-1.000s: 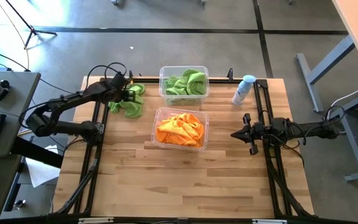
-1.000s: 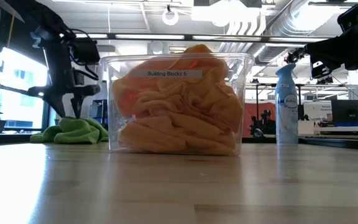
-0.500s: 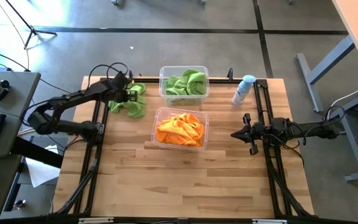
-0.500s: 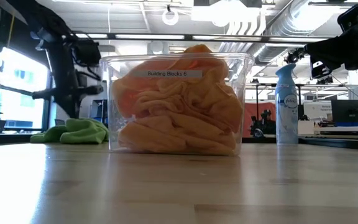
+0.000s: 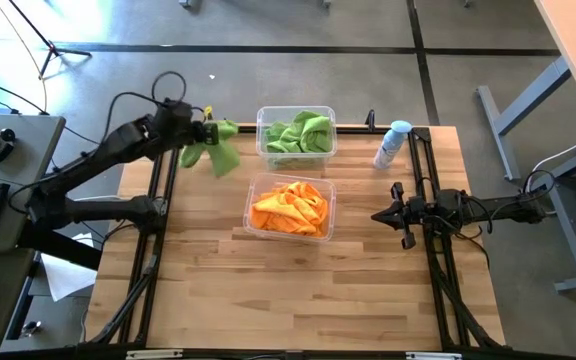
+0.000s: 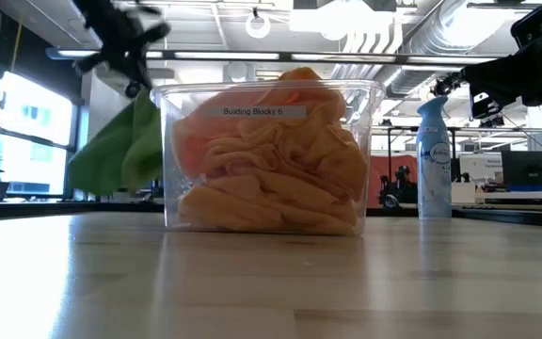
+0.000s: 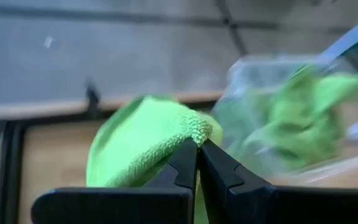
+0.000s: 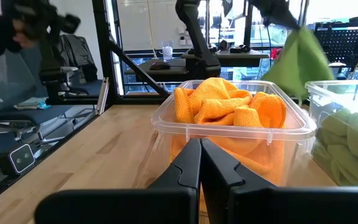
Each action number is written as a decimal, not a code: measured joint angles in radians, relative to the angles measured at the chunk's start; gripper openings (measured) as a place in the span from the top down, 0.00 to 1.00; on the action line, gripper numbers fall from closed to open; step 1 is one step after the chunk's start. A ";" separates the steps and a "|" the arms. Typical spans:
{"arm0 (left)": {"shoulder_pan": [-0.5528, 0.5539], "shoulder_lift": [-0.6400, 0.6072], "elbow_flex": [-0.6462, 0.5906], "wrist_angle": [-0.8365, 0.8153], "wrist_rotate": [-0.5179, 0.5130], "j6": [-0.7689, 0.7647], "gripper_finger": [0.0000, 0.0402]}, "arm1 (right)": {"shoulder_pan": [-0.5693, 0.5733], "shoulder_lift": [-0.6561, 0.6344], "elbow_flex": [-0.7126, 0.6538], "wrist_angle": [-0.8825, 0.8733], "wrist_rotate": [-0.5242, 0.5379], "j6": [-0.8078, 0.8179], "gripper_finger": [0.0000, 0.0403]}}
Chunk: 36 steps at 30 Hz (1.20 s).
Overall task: Sort microfiber towel by color & place in baskets
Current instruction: Put the green microfiber towel into the top transparent bin
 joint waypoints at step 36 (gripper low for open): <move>-0.178 0.874 1.044 -0.144 0.011 0.261 1.00 | 0.000 0.000 0.000 0.000 0.000 0.000 1.00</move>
